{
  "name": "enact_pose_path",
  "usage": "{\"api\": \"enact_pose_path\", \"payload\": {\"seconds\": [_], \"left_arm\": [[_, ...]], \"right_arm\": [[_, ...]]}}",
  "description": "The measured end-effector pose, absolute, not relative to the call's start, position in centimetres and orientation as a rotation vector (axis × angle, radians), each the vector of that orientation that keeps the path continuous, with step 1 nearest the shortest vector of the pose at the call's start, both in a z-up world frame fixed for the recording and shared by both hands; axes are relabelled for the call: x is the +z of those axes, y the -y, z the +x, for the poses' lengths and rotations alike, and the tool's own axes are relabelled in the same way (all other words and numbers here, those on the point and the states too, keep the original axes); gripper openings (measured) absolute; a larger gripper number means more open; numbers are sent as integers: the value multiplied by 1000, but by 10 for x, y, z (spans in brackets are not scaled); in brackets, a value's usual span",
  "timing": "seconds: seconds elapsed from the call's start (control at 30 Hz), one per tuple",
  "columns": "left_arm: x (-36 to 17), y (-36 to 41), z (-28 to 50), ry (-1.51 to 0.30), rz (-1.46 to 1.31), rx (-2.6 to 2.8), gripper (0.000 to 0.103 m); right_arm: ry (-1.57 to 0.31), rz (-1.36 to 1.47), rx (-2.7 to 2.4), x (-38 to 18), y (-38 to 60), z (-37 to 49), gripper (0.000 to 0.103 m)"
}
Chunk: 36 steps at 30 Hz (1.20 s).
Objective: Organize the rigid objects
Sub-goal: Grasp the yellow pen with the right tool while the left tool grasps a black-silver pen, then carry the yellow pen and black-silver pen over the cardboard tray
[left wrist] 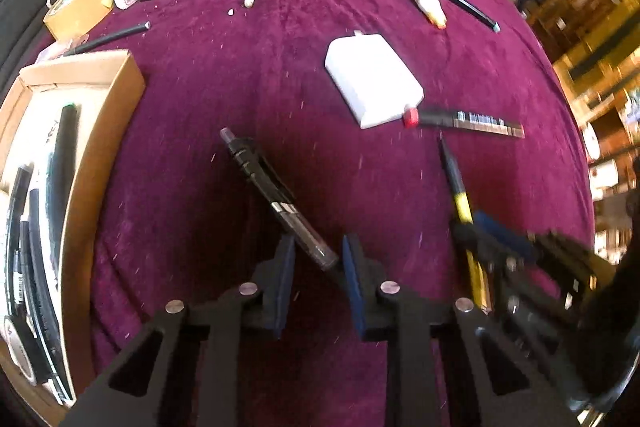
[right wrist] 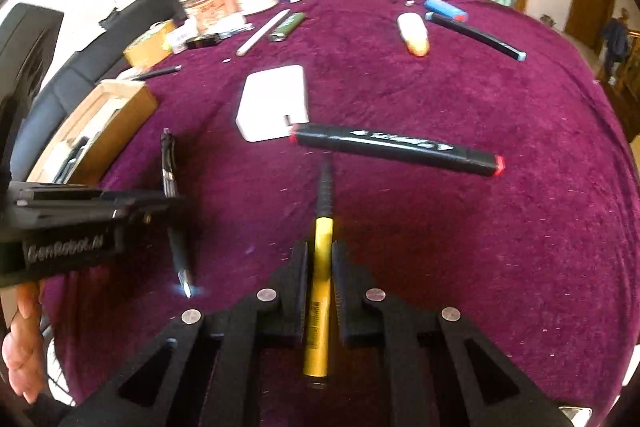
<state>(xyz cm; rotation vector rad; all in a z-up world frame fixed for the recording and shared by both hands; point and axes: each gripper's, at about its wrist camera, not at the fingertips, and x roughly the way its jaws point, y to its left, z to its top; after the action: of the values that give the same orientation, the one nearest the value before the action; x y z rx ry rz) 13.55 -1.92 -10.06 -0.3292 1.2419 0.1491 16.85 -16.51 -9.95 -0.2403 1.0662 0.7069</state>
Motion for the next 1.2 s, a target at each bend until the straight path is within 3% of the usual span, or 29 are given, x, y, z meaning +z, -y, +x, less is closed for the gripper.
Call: {"api": "enact_pose_path", "payload": {"seconds": [0.1, 0.27, 0.4, 0.47, 0.73, 0.87, 0.9, 1.2], "left_arm": [[-98, 17, 126, -1223, -291, 165, 30], [-102, 28, 130, -1209, -218, 182, 33], [-98, 26, 122, -1210, -255, 116, 19], [-99, 22, 117, -1215, -282, 79, 17], [-102, 21, 107, -1203, -260, 83, 19], [-101, 31, 106, -1182, -200, 115, 16], [-100, 31, 103, -1183, -207, 96, 10], [-104, 0, 73, -1138, -379, 5, 12]], "right_arm": [[-1065, -255, 764, -100, 157, 160, 13], [-1068, -241, 792, -101, 154, 158, 13], [-1086, -189, 807, -102, 158, 162, 13], [-1087, -181, 809, -102, 159, 162, 13], [-1066, -197, 805, -102, 154, 158, 16], [-1042, -227, 801, -102, 149, 154, 23], [-1040, -241, 786, -102, 147, 151, 23], [-1046, -238, 607, -101, 140, 119, 23]]}}
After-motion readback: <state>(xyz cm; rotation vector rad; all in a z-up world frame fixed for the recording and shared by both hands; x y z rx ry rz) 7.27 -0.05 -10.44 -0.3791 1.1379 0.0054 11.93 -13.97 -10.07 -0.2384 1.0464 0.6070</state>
